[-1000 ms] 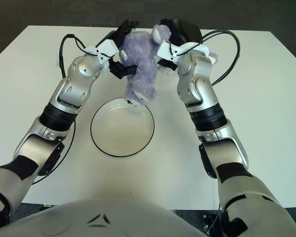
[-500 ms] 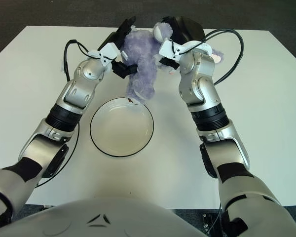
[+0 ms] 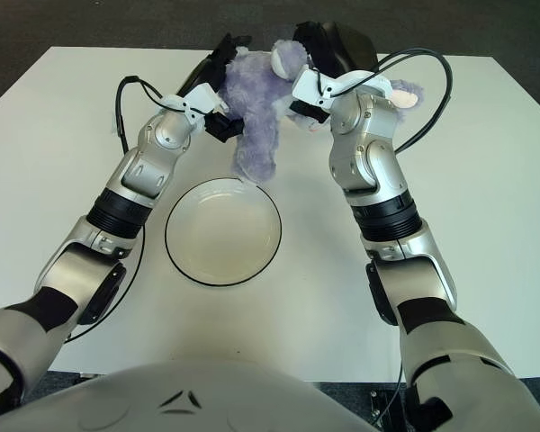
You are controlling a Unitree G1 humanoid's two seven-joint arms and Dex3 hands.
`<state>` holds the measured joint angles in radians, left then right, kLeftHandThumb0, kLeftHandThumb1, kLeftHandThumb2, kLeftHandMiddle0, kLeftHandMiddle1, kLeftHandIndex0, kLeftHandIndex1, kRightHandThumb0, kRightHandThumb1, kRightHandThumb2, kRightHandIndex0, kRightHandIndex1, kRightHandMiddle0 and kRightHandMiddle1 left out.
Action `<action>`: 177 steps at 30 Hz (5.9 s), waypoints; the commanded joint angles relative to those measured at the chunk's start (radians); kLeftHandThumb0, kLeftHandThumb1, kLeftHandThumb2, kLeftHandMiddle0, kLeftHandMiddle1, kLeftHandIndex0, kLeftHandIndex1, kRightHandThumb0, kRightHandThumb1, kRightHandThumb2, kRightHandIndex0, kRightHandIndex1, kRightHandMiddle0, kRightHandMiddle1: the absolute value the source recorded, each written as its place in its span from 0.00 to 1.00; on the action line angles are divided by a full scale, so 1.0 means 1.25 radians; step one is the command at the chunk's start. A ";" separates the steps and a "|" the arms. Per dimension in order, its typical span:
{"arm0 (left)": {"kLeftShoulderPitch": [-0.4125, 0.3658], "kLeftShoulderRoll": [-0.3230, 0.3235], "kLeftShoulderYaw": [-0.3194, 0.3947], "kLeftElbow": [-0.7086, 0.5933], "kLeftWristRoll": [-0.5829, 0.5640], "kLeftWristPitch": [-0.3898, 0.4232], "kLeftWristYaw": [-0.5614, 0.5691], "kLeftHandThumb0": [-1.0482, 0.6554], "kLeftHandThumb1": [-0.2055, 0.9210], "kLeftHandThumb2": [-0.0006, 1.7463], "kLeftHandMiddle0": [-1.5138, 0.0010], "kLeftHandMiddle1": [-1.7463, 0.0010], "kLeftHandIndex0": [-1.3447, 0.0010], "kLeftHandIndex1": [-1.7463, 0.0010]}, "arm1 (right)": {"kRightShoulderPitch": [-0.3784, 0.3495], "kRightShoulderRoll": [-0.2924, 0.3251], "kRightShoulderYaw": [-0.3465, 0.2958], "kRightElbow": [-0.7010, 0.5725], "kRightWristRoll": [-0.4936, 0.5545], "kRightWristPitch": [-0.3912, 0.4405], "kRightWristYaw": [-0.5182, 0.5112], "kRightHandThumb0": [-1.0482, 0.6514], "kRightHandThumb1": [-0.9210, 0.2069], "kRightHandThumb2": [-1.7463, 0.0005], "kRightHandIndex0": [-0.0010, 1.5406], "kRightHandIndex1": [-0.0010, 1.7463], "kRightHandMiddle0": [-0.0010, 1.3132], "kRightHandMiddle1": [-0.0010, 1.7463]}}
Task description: Put the doll into the plate.
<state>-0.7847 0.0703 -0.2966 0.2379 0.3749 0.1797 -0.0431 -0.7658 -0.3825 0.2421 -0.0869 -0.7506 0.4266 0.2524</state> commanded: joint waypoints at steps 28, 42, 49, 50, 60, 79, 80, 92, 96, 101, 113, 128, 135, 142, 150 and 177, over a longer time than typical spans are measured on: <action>0.000 -0.022 0.014 0.035 -0.051 -0.073 -0.060 0.28 0.23 0.63 1.00 0.52 1.00 0.44 | 0.003 0.024 -0.007 -0.108 0.037 0.045 0.091 0.98 0.80 0.04 0.56 1.00 0.90 1.00; 0.018 -0.056 0.044 0.033 -0.109 -0.131 -0.044 0.30 0.23 0.65 1.00 0.40 1.00 0.36 | 0.004 0.024 -0.006 -0.130 0.038 0.067 0.096 0.98 0.81 0.03 0.57 1.00 0.88 1.00; 0.035 -0.096 0.074 0.000 -0.119 -0.052 -0.006 0.45 0.25 0.72 0.97 0.17 1.00 0.41 | 0.011 0.027 -0.008 -0.131 0.041 0.060 0.083 0.98 0.81 0.03 0.57 1.00 0.90 1.00; 0.037 -0.101 0.075 -0.005 -0.114 -0.040 0.005 0.46 0.25 0.73 0.96 0.14 1.00 0.41 | 0.011 0.027 -0.006 -0.131 0.038 0.062 0.081 0.98 0.81 0.03 0.57 1.00 0.90 1.00; 0.043 -0.127 0.079 -0.044 -0.107 0.042 0.027 0.87 0.47 0.74 0.62 0.01 1.00 0.04 | 0.017 0.032 -0.002 -0.135 0.032 0.067 0.060 0.99 0.83 0.01 0.59 1.00 0.91 1.00; 0.040 -0.146 0.096 -0.123 -0.160 0.194 -0.015 0.90 0.42 0.78 0.58 0.00 0.98 0.00 | 0.031 0.018 -0.013 -0.148 0.044 0.045 0.050 1.00 0.84 0.00 0.59 1.00 0.89 1.00; 0.039 -0.146 0.098 -0.128 -0.166 0.207 -0.020 0.90 0.42 0.78 0.58 0.00 0.98 0.00 | 0.030 0.018 -0.013 -0.148 0.043 0.046 0.052 1.00 0.84 0.00 0.59 1.00 0.89 1.00; 0.027 -0.146 0.125 -0.165 -0.238 0.319 -0.069 0.89 0.43 0.77 0.59 0.00 0.97 0.00 | 0.024 0.022 -0.029 -0.164 0.056 0.081 0.097 1.00 0.85 0.00 0.59 1.00 0.88 1.00; 0.023 -0.143 0.132 -0.174 -0.265 0.344 -0.088 0.79 0.45 0.76 0.62 0.00 0.83 0.00 | 0.023 0.023 -0.035 -0.171 0.062 0.094 0.113 1.00 0.85 0.00 0.59 1.00 0.87 1.00; 0.016 -0.141 0.143 -0.183 -0.298 0.389 -0.108 0.64 0.44 0.77 0.65 0.00 0.66 0.00 | 0.023 0.024 -0.041 -0.178 0.068 0.101 0.125 1.00 0.85 0.00 0.60 1.00 0.87 1.00; -0.014 -0.164 0.243 -0.191 -0.452 0.570 -0.129 0.61 0.35 0.80 0.54 0.00 0.53 0.14 | 0.035 0.011 -0.078 -0.200 0.137 0.099 0.173 1.00 0.85 0.00 0.60 1.00 0.86 1.00; -0.023 -0.150 0.252 -0.189 -0.489 0.612 -0.117 0.61 0.32 0.85 0.57 0.00 0.54 0.03 | 0.019 0.011 -0.165 -0.181 0.311 0.155 0.235 1.00 0.84 0.00 0.59 1.00 0.83 1.00; -0.022 -0.151 0.261 -0.193 -0.497 0.621 -0.113 0.61 0.29 0.87 0.55 0.04 0.53 0.00 | -0.011 0.023 -0.206 -0.174 0.408 0.268 0.257 0.99 0.84 0.01 0.59 1.00 0.80 1.00; -0.023 -0.149 0.276 -0.189 -0.524 0.643 -0.123 0.62 0.25 0.88 0.51 0.10 0.49 0.00 | -0.020 0.055 -0.263 -0.169 0.471 0.312 0.196 0.98 0.81 0.03 0.57 1.00 0.78 1.00; -0.027 -0.147 0.307 -0.180 -0.568 0.672 -0.123 0.62 0.22 0.88 0.49 0.15 0.44 0.00 | -0.013 0.046 -0.269 -0.175 0.484 0.298 0.135 0.98 0.80 0.04 0.56 1.00 0.76 1.00; -0.095 -0.191 0.458 -0.115 -0.644 0.814 0.045 0.61 0.50 0.72 0.71 0.04 0.63 0.00 | 0.013 -0.290 -0.088 -0.118 0.225 0.025 0.104 0.61 0.51 0.27 0.40 0.96 0.28 0.99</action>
<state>-0.8560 -0.1359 0.2550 0.0837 -0.4101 1.1829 -0.0066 -0.7676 -0.6991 0.1205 -0.2665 -0.4497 0.5599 0.3823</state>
